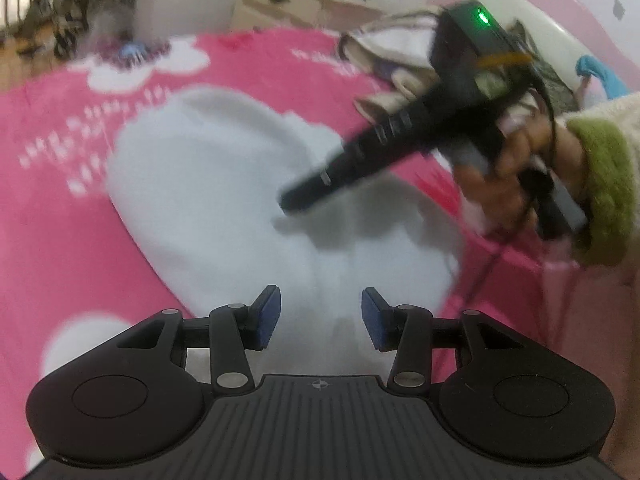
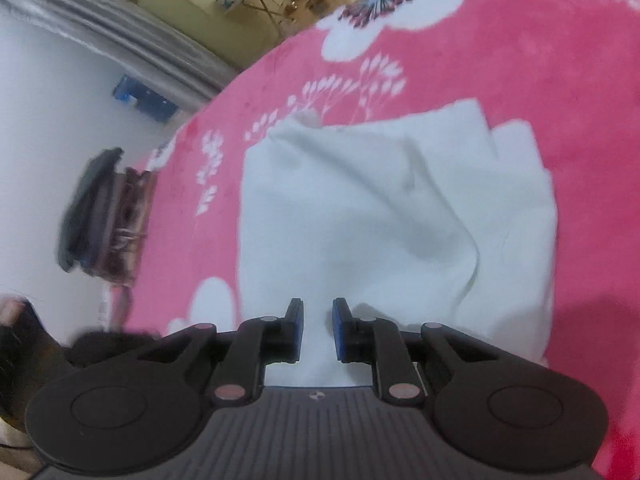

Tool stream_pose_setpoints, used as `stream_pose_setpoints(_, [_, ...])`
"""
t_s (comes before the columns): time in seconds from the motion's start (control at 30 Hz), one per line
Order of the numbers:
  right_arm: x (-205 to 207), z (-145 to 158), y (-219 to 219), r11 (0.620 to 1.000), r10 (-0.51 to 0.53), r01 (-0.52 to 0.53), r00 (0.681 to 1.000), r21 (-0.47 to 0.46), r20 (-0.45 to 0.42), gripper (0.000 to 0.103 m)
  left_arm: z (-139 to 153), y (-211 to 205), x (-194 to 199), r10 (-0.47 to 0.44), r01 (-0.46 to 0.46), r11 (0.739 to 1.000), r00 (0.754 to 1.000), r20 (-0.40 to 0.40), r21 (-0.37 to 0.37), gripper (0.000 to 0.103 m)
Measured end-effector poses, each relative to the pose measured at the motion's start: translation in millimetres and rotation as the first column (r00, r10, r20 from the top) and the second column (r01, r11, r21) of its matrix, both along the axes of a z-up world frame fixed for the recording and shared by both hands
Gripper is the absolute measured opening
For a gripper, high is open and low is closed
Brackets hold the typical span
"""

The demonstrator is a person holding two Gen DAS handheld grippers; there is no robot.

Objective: Fold clothes

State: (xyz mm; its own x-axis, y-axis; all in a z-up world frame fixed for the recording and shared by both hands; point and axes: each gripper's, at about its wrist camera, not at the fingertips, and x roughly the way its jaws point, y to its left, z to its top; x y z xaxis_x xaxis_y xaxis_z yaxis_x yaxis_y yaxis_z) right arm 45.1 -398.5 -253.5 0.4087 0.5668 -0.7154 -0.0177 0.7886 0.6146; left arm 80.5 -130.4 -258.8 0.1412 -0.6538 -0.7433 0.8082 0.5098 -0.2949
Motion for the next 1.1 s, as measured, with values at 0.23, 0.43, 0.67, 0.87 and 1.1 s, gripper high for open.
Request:
stream_pose_setpoints(0.23, [3.7, -13.3, 11.8, 1.0, 0.028, -0.028, 0.999, 0.007, 0.021, 0.018, -8.2, -19.5, 23.5, -0.027, 0.028, 0.999, 0.999, 0.017, -0.044, 0.045])
stream_pose_setpoints(0.43, [8.5, -26.4, 14.0, 0.994, 0.048, -0.046, 0.999, -0.095, 0.022, 0.009, -43.2, -25.6, 34.3, -0.014, 0.013, 0.996, 1.0, 0.013, 0.087, 0.042])
stream_pose_setpoints(0.67, [-2.8, -24.7, -39.6, 0.983, -0.053, 0.055, 0.998, -0.173, 0.017, 0.0, -40.9, 1.8, 39.6, 0.044, -0.043, 0.997, 0.999, -0.028, 0.057, 0.042])
stream_pose_setpoints(0.87, [-8.8, -18.2, -62.7, 0.965, -0.171, 0.164, 0.985, -0.206, -0.016, 0.001, -37.0, 12.1, 41.7, 0.1, -0.098, 0.995, 0.992, -0.07, 0.033, 0.043])
stream_pose_setpoints(1.1, [-43.7, 6.1, -91.4, 0.922, -0.386, 0.386, 0.922, 0.011, -0.04, 0.067, -22.3, 41.2, 39.3, 0.179, -0.181, 0.983, 0.964, -0.195, 0.007, 0.049])
